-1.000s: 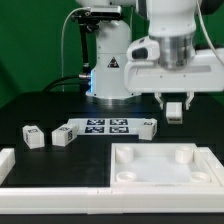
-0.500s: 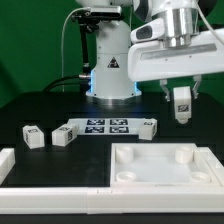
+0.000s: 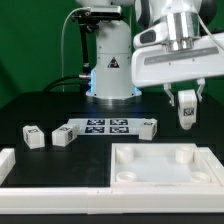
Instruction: Assemble one leg
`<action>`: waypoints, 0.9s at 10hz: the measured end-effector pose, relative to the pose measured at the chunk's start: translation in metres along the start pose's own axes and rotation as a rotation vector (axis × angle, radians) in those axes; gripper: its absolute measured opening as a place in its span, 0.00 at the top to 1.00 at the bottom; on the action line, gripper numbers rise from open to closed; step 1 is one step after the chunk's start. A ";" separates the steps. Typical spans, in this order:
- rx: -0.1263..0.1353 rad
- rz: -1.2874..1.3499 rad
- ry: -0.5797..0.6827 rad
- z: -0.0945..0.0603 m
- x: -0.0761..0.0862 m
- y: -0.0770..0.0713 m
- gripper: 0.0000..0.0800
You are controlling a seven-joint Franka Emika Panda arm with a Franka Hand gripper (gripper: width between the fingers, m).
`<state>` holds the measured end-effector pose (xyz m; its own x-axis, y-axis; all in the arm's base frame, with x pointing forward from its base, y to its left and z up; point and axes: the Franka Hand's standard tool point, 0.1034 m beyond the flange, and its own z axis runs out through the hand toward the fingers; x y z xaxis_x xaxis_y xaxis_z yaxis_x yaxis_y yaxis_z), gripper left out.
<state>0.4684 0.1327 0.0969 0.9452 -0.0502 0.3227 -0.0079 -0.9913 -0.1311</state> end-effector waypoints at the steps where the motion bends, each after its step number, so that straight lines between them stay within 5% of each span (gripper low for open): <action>1: 0.001 -0.046 0.022 0.001 0.020 -0.001 0.64; 4: -0.018 -0.146 0.062 0.005 0.055 0.018 0.64; 7: -0.019 -0.149 0.118 0.006 0.055 0.019 0.64; 8: -0.021 -0.151 0.227 0.003 0.059 0.021 0.64; 9: -0.026 -0.149 0.194 0.015 0.044 0.026 0.64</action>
Offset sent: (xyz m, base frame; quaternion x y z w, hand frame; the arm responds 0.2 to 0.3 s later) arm 0.0423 -0.0251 0.0184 -0.0101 0.0344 -0.0721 0.9968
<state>0.5150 0.1070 0.0934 0.8562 0.0768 0.5110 0.1161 -0.9922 -0.0454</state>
